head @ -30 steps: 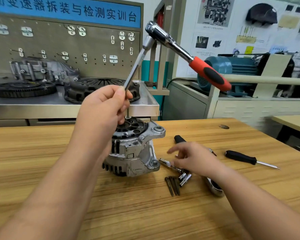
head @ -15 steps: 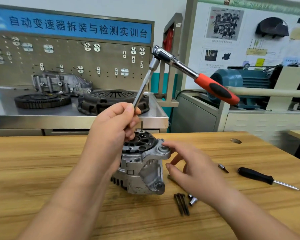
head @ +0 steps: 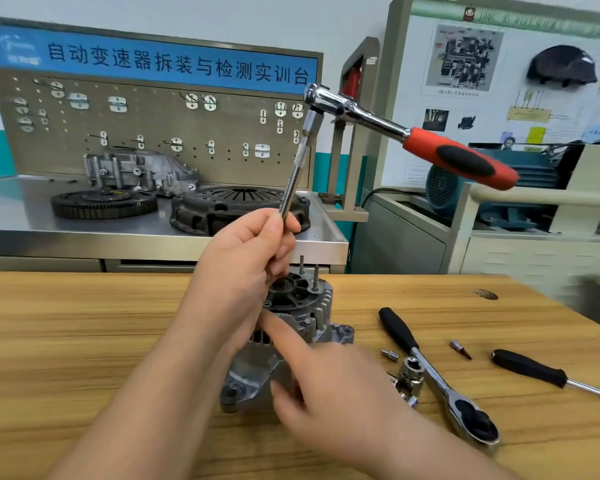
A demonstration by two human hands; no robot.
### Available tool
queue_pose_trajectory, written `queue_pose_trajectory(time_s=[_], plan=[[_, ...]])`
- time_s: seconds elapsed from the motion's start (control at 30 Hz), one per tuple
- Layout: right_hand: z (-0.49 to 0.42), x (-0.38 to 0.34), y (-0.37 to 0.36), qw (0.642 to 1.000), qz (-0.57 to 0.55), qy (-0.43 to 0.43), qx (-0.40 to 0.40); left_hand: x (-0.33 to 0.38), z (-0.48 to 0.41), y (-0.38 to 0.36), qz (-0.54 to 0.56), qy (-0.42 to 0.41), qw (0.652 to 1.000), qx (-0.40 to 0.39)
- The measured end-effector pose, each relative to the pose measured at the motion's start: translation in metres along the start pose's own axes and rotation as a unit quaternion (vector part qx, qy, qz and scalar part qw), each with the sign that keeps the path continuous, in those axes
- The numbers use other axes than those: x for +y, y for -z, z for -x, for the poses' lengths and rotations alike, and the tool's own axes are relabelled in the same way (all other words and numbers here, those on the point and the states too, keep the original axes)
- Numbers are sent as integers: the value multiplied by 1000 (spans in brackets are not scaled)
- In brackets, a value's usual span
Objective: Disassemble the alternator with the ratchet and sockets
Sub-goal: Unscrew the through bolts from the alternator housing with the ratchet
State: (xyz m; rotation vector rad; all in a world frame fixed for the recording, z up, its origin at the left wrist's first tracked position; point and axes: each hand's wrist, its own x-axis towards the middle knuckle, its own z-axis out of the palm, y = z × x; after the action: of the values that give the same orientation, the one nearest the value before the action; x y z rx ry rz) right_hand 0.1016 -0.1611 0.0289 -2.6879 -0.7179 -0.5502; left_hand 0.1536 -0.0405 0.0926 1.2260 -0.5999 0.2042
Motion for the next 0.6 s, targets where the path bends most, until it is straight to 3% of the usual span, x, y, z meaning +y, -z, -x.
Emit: queue_pose_trajectory(time_s=[0.17, 0.27, 0.33, 0.43, 0.53, 0.6], plan=[[-5, -1, -7, 997, -64, -4, -47, -5, -4, 3, 2, -6, 1000, -20], [-9, 2, 3, 982, -182, -18, -53, -9, -3, 3, 11, -6, 999, -46], [-13, 10, 21, 949, -305, -64, 54, -11, -3, 4, 5, -3, 998, -64], [-26, 25, 56, 883, -402, -113, 215, -11, -3, 4, -39, -5, 996, -82], [-47, 28, 78, 831, -494, -100, 236, -14, -1, 0, -116, -16, 990, -82], [-62, 21, 82, 774, -591, -72, 214, -17, 1, -5, -160, -12, 983, -91]])
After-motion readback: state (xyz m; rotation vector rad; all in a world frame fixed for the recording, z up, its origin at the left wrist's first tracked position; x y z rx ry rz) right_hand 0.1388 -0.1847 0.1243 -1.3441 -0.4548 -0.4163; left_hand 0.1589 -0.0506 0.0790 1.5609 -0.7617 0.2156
